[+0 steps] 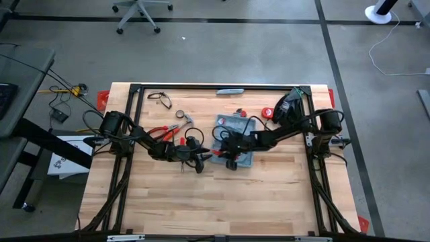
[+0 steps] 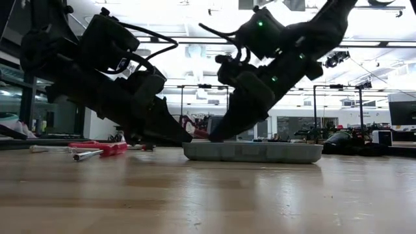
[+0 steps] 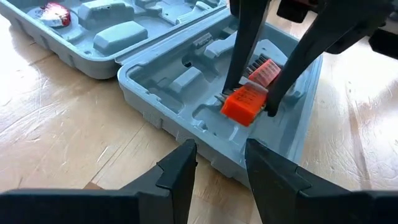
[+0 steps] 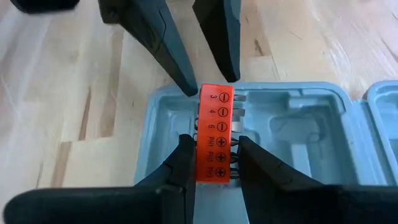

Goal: Prefit tool cases

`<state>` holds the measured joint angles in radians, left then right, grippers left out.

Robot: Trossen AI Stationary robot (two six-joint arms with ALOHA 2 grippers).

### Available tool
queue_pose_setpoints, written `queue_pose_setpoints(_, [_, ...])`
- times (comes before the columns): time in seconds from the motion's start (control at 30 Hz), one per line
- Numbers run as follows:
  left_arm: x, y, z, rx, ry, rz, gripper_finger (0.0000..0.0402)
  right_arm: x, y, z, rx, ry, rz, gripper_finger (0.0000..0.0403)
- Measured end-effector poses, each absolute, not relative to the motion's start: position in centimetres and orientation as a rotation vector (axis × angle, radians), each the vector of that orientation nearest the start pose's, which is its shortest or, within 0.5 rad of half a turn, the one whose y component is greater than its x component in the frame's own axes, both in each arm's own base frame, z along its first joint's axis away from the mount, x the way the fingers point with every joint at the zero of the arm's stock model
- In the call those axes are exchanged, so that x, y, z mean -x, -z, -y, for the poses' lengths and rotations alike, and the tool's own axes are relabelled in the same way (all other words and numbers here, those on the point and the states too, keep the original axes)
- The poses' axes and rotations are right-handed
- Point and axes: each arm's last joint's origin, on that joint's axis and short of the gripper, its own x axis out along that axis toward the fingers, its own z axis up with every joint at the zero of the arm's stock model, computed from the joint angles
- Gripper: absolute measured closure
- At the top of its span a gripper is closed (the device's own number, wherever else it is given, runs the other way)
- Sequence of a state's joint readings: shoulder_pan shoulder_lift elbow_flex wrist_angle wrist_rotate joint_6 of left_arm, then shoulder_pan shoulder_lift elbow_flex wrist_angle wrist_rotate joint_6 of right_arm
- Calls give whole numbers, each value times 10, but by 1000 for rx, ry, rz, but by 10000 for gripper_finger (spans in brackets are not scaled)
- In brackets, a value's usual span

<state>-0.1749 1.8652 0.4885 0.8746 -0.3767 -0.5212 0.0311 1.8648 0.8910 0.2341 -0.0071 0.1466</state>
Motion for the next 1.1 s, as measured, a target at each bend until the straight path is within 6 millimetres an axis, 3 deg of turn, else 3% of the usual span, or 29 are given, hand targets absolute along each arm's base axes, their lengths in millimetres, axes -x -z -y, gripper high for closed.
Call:
queue_pose_setpoints(0.23, [-284, -82, 39, 373, -318, -414, 271, -354, -122, -12, -143, 15, -678, 322])
queue_pose_setpoints(1.1, [-286, -84, 40, 385, -316, -405, 271, -351, -117, -12, -110, 3, -733, 322])
